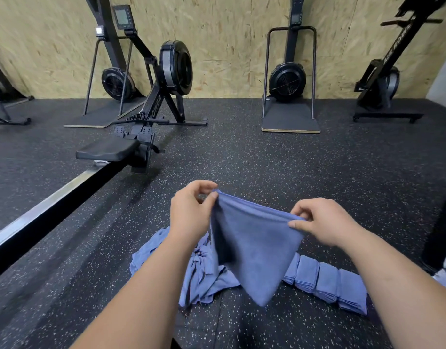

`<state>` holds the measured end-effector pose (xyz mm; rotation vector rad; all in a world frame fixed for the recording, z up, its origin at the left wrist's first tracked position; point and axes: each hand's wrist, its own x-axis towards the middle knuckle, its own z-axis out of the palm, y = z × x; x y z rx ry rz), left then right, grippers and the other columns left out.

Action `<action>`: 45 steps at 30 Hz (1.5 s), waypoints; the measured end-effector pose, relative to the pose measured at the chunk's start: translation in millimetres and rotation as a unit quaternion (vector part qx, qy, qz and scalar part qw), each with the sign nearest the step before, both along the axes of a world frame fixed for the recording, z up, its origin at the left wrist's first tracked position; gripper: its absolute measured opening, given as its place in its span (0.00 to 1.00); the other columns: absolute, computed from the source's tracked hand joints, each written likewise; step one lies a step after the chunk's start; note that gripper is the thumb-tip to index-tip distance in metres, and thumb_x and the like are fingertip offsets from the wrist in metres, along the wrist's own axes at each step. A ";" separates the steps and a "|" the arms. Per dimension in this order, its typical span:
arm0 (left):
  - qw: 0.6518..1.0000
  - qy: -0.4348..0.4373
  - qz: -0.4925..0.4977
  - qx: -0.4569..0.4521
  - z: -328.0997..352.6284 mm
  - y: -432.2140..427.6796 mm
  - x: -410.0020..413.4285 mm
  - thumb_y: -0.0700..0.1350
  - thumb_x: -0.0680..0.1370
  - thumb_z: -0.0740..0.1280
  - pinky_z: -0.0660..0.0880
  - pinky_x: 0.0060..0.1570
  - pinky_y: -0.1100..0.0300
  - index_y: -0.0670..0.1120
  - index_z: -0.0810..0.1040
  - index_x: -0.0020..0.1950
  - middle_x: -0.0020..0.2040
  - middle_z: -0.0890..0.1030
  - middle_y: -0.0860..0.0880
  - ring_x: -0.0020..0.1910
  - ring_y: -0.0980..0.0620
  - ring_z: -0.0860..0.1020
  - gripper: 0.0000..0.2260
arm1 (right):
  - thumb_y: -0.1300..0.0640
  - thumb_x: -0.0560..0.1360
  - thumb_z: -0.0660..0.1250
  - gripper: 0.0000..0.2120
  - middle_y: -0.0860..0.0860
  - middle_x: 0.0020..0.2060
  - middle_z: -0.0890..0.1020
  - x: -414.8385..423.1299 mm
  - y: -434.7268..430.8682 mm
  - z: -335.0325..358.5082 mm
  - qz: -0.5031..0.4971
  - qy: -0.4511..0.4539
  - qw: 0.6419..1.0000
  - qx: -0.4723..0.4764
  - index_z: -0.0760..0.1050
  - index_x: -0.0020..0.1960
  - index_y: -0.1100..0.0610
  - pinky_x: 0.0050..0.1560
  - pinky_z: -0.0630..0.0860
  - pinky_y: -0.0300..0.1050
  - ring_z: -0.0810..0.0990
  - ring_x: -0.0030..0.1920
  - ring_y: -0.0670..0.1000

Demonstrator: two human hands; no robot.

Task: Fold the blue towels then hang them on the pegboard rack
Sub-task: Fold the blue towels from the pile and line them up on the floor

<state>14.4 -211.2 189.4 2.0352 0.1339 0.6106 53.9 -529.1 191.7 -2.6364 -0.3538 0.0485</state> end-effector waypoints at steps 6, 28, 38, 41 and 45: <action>0.991 -0.006 0.018 0.132 0.8 21.5 -6.7 0.44 0.80 0.74 0.77 0.51 0.65 0.57 0.86 0.57 0.47 0.86 0.64 0.41 0.63 0.81 0.10 | 0.44 0.71 0.81 0.09 0.41 0.33 0.82 3.5 -28.2 -1.6 -0.068 -0.051 0.995 -0.044 0.81 0.39 0.41 0.43 0.78 0.48 0.79 0.39 0.44; 0.985 0.027 0.104 0.132 -0.9 26.8 -8.6 0.45 0.80 0.72 0.81 0.47 0.53 0.59 0.83 0.53 0.44 0.86 0.60 0.44 0.54 0.83 0.08 | 0.52 0.79 0.75 0.04 0.45 0.49 0.86 -11.2 -11.6 15.5 -0.120 -0.228 0.966 0.017 0.87 0.53 0.47 0.50 0.80 0.52 0.83 0.49 0.54; 0.980 0.042 0.154 0.120 -5.4 22.3 -4.5 0.48 0.82 0.69 0.80 0.48 0.51 0.57 0.80 0.52 0.45 0.85 0.56 0.46 0.47 0.82 0.03 | 0.57 0.75 0.78 0.08 0.42 0.39 0.83 -8.5 -8.2 18.8 -0.106 -0.216 0.963 0.120 0.86 0.50 0.45 0.48 0.78 0.46 0.80 0.39 0.45; 0.981 0.030 0.153 0.113 -5.8 21.1 -3.8 0.47 0.82 0.69 0.80 0.50 0.52 0.56 0.82 0.53 0.46 0.86 0.57 0.47 0.49 0.83 0.04 | 0.54 0.77 0.76 0.03 0.42 0.42 0.84 -7.2 -9.4 18.0 -0.127 -0.181 0.964 0.150 0.85 0.47 0.46 0.47 0.74 0.42 0.81 0.42 0.42; 0.981 0.035 0.167 0.094 -2.9 19.6 -3.1 0.47 0.82 0.69 0.77 0.50 0.56 0.55 0.84 0.53 0.47 0.86 0.57 0.47 0.52 0.82 0.04 | 0.56 0.78 0.76 0.02 0.47 0.44 0.89 -0.5 -10.7 12.8 -0.139 -0.052 0.916 0.373 0.85 0.50 0.53 0.49 0.77 0.43 0.84 0.44 0.45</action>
